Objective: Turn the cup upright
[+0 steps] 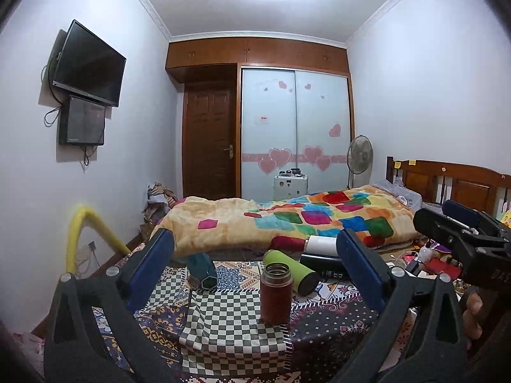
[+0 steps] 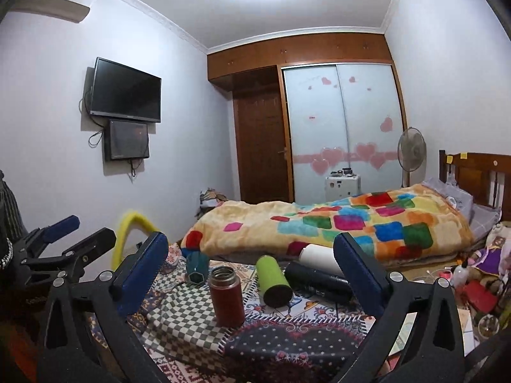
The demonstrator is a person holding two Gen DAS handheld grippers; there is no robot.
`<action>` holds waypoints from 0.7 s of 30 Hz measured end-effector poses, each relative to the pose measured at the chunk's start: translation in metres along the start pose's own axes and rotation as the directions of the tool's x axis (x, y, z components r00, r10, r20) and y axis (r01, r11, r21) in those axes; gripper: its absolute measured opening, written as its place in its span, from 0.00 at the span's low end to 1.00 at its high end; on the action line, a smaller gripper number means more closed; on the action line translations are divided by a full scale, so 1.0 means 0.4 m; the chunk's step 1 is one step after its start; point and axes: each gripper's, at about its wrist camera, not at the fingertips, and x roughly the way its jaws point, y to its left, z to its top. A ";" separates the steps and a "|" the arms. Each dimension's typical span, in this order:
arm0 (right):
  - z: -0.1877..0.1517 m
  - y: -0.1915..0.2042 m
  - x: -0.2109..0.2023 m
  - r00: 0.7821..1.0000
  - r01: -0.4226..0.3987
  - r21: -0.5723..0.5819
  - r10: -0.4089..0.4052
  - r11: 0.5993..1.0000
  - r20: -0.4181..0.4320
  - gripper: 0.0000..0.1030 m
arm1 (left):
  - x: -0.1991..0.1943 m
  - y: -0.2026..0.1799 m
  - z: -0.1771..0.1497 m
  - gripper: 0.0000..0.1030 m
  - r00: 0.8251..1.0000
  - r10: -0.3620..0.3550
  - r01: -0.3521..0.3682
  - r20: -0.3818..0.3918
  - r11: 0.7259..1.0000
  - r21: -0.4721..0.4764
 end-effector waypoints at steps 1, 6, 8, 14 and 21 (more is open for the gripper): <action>0.000 0.000 0.002 1.000 0.002 -0.001 -0.002 1.000 0.000 1.00 | -0.003 0.000 -0.001 1.00 1.000 -0.001 0.001 0.002 1.000 0.000; -0.002 0.000 -0.009 1.000 0.008 -0.010 -0.008 1.000 0.007 1.00 | -0.005 0.000 -0.002 1.00 1.000 -0.002 0.002 0.006 1.000 0.001; -0.003 0.002 -0.011 1.000 0.009 -0.011 -0.008 1.000 0.008 1.00 | -0.006 0.000 -0.002 1.00 1.000 -0.001 0.001 0.006 1.000 0.002; -0.002 0.003 -0.012 1.000 0.009 -0.012 -0.009 1.000 0.007 1.00 | -0.005 -0.001 -0.002 1.00 1.000 -0.002 0.002 0.006 1.000 0.003; 0.003 0.001 -0.023 1.000 0.012 -0.007 -0.012 1.000 0.019 1.00 | -0.006 -0.001 -0.002 1.00 1.000 -0.007 0.007 0.007 1.000 0.001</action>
